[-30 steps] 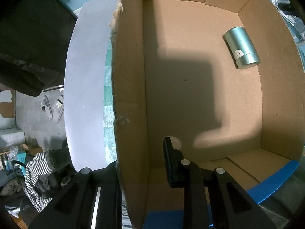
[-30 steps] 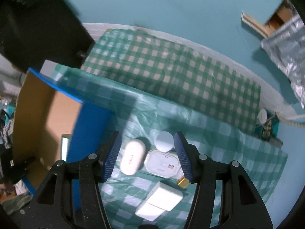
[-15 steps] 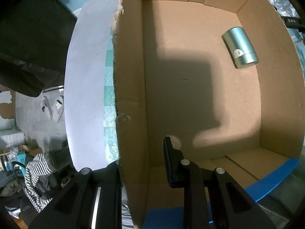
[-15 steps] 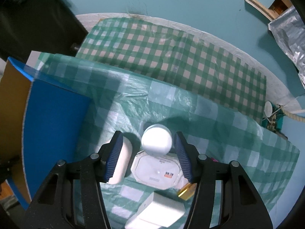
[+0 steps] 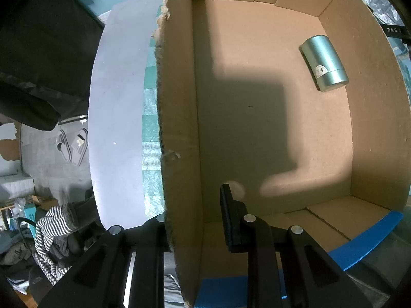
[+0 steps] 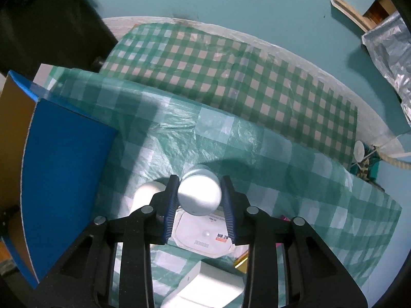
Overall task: Organize rigid objects
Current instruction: 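Move the right gripper to the white pill bottle and grasp it, then carry the white pill bottle with the right gripper into the box and release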
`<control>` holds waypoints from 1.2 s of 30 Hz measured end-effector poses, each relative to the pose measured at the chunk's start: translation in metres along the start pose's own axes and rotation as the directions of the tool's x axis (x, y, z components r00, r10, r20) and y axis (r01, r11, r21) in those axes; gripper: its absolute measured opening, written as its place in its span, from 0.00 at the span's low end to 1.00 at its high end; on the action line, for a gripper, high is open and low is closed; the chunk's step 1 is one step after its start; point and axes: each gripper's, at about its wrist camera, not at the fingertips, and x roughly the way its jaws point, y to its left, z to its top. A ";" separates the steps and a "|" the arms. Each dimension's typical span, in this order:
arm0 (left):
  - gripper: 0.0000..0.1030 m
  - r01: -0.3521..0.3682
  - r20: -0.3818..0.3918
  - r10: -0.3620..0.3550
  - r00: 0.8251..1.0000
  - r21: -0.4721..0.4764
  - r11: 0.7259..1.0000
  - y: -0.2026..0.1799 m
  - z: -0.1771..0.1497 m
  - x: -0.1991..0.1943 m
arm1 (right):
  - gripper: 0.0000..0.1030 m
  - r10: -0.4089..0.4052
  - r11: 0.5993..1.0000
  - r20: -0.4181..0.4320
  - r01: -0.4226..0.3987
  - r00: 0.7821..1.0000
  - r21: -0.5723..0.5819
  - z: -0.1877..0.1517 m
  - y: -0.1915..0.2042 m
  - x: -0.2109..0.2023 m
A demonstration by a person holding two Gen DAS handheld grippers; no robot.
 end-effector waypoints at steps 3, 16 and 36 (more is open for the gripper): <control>0.21 0.002 0.003 -0.002 1.000 0.001 1.000 0.000 0.000 -0.002 | 0.30 0.007 1.000 0.008 -0.007 1.000 -0.004 0.000 0.002 -0.006; 0.22 0.002 0.001 -0.002 1.000 0.003 1.000 -0.003 -0.001 -0.002 | 0.28 0.016 1.000 0.024 -0.016 1.000 -0.024 0.002 0.011 -0.023; 0.22 0.015 0.010 -0.015 1.000 0.007 1.000 0.002 -0.001 0.000 | 0.28 0.112 0.988 0.116 -0.098 0.987 -0.118 0.017 0.063 -0.114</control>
